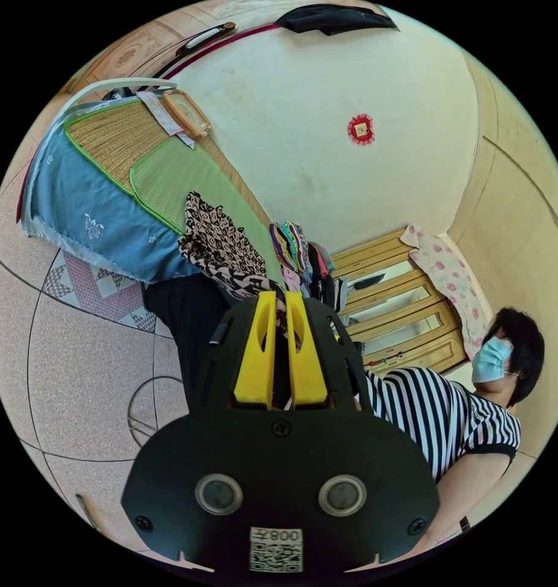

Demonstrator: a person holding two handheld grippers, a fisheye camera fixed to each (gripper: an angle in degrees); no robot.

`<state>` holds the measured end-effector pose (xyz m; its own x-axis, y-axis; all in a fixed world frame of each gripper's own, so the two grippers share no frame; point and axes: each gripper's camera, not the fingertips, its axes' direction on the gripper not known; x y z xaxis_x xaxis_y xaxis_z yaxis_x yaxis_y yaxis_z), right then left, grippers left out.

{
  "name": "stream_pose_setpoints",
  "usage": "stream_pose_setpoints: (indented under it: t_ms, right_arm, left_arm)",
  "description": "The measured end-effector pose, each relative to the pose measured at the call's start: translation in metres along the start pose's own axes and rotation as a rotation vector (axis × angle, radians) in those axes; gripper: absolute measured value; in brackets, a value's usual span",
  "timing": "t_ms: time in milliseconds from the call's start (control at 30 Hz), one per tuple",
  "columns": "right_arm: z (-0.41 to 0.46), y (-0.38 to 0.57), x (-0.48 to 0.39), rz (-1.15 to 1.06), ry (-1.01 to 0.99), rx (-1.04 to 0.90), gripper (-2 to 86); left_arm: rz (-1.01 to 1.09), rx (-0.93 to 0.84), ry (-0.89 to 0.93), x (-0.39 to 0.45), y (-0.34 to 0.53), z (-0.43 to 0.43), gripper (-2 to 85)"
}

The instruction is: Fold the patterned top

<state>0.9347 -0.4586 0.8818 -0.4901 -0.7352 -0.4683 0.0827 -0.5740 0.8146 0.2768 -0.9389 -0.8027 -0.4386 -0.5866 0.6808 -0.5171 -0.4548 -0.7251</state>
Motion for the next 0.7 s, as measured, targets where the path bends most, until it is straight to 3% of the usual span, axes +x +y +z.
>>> stream_pose_setpoints:
  t_ms: [367, 700]
  right_arm:
    - [0.007, -0.047, 0.029, 0.037, -0.021, 0.027, 2.3]
    - [0.028, -0.143, 0.066, 0.053, -0.021, 0.043, 2.4]
  left_arm:
    - [0.01, 0.012, 0.028, -0.015, -0.056, 0.022, 2.6]
    - [0.023, 0.01, 0.004, -0.039, -0.163, 0.072, 2.7]
